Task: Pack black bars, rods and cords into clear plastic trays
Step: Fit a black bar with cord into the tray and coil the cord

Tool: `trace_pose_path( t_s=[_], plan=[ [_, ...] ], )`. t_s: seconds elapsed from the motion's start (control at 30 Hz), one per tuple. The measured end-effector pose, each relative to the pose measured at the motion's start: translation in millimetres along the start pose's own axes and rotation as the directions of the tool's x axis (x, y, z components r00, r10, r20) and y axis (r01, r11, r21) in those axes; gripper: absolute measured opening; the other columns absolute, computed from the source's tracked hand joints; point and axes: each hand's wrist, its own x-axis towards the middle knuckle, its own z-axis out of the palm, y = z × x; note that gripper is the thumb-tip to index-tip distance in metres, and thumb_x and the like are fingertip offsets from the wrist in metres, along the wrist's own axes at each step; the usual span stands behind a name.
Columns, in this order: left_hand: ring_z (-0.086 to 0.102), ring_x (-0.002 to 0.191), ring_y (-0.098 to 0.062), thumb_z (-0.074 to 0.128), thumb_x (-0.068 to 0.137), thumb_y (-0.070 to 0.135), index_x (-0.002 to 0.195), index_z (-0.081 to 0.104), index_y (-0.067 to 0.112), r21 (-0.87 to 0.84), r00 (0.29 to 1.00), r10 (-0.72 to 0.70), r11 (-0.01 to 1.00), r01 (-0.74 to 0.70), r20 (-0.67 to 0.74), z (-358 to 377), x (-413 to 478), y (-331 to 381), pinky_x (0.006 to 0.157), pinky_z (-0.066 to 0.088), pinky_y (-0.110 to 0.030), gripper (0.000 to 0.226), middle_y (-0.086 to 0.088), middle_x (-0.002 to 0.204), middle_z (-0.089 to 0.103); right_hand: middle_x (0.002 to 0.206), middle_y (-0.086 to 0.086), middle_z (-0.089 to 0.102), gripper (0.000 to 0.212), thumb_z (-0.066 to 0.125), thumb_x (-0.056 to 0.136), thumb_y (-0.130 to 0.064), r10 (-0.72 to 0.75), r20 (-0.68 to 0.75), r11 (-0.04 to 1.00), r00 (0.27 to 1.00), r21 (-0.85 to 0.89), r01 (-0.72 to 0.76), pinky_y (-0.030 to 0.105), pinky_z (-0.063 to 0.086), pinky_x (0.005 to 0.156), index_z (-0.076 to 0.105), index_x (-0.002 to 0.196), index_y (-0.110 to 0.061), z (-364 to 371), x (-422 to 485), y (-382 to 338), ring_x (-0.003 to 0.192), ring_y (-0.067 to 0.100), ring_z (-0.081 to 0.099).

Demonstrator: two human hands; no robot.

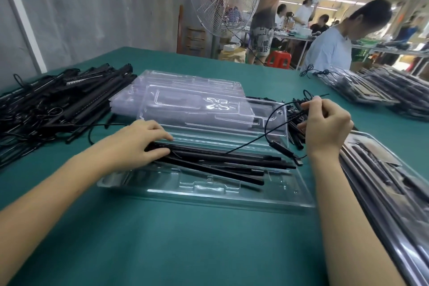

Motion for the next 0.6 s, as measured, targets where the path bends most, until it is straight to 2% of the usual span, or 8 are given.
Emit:
trace_pose_path(
  t_s=[0.07, 0.13, 0.23, 0.3, 0.37, 0.5, 0.6],
  plan=[
    [0.041, 0.112, -0.007, 0.049, 0.090, 0.049, 0.124, 0.055, 0.040, -0.014, 0.998, 0.057, 0.998, -0.058, -0.024, 7, 3, 18, 0.100, 0.036, -0.031, 0.035, 0.017, 0.120, 0.050, 0.061, 0.023, 0.061, 0.042, 0.045, 0.093, -0.025, 0.005, 0.008, 1.000, 1.000, 0.021, -0.005, 0.036, 0.045, 0.063, 0.065, 0.071, 0.003, 0, 2, -5, 0.060, 0.040, 0.061],
    [0.042, 0.109, -0.008, 0.044, 0.092, 0.052, 0.126, 0.053, 0.040, 0.093, 0.997, 0.079, 0.993, -0.077, -0.015, 16, 9, 29, 0.096, 0.036, -0.031, 0.037, 0.014, 0.118, 0.050, 0.062, 0.016, 0.064, 0.038, 0.046, 0.093, -0.025, 0.023, 0.016, 0.998, 1.000, 0.066, -0.024, 0.033, 0.046, 0.060, 0.068, 0.071, -0.003, 0, 2, -11, 0.056, 0.031, 0.063],
    [0.040, 0.102, -0.009, 0.040, 0.090, 0.059, 0.124, 0.048, 0.043, 0.163, 1.000, 0.025, 0.986, -0.022, -0.019, 22, 11, 31, 0.091, 0.035, -0.031, 0.039, 0.014, 0.113, 0.049, 0.068, 0.005, 0.067, 0.032, 0.047, 0.093, -0.024, 0.101, 0.120, 0.979, 0.988, 0.163, -0.121, 0.028, 0.049, 0.048, 0.070, 0.077, -0.009, -2, 5, -18, 0.045, 0.012, 0.062],
    [0.033, 0.096, -0.006, 0.038, 0.088, 0.062, 0.124, 0.045, 0.045, 0.163, 1.000, -0.003, 0.987, 0.006, -0.019, 26, 8, 30, 0.089, 0.033, -0.031, 0.040, 0.016, 0.112, 0.046, 0.075, 0.005, 0.069, 0.031, 0.048, 0.092, -0.022, 0.165, 0.189, 0.945, 0.968, 0.250, -0.209, 0.020, 0.044, 0.041, 0.070, 0.079, -0.006, -5, 10, -22, 0.043, 0.011, 0.061],
    [0.027, 0.095, -0.003, 0.037, 0.087, 0.064, 0.124, 0.042, 0.048, 0.174, 1.000, -0.026, 0.984, 0.029, -0.018, 28, 6, 29, 0.089, 0.032, -0.033, 0.041, 0.018, 0.113, 0.044, 0.083, 0.008, 0.070, 0.030, 0.048, 0.092, -0.019, 0.223, 0.239, 0.889, 0.945, 0.348, -0.298, 0.019, 0.042, 0.040, 0.069, 0.074, -0.008, -9, 14, -29, 0.044, 0.013, 0.061],
    [0.029, 0.098, -0.003, 0.040, 0.084, 0.067, 0.120, 0.042, 0.052, 0.095, 0.997, -0.072, 0.993, 0.071, 0.007, 28, 8, 28, 0.092, 0.034, -0.036, 0.039, 0.021, 0.114, 0.044, 0.084, 0.011, 0.072, 0.021, 0.053, 0.092, -0.015, 0.289, 0.376, 0.697, 0.880, 0.547, -0.463, 0.024, 0.053, 0.052, 0.069, 0.079, -0.010, -17, 16, -47, 0.059, 0.018, 0.066],
    [0.027, 0.097, -0.002, 0.041, 0.084, 0.066, 0.121, 0.042, 0.052, 0.072, 0.998, -0.069, 0.995, 0.070, -0.013, 30, 6, 28, 0.093, 0.033, -0.037, 0.040, 0.022, 0.111, 0.042, 0.082, 0.010, 0.071, 0.010, 0.056, 0.092, -0.011, 0.270, 0.419, 0.618, 0.867, 0.615, -0.489, 0.028, 0.058, 0.067, 0.065, 0.094, -0.008, -19, 16, -55, 0.069, 0.022, 0.067]
  ],
)
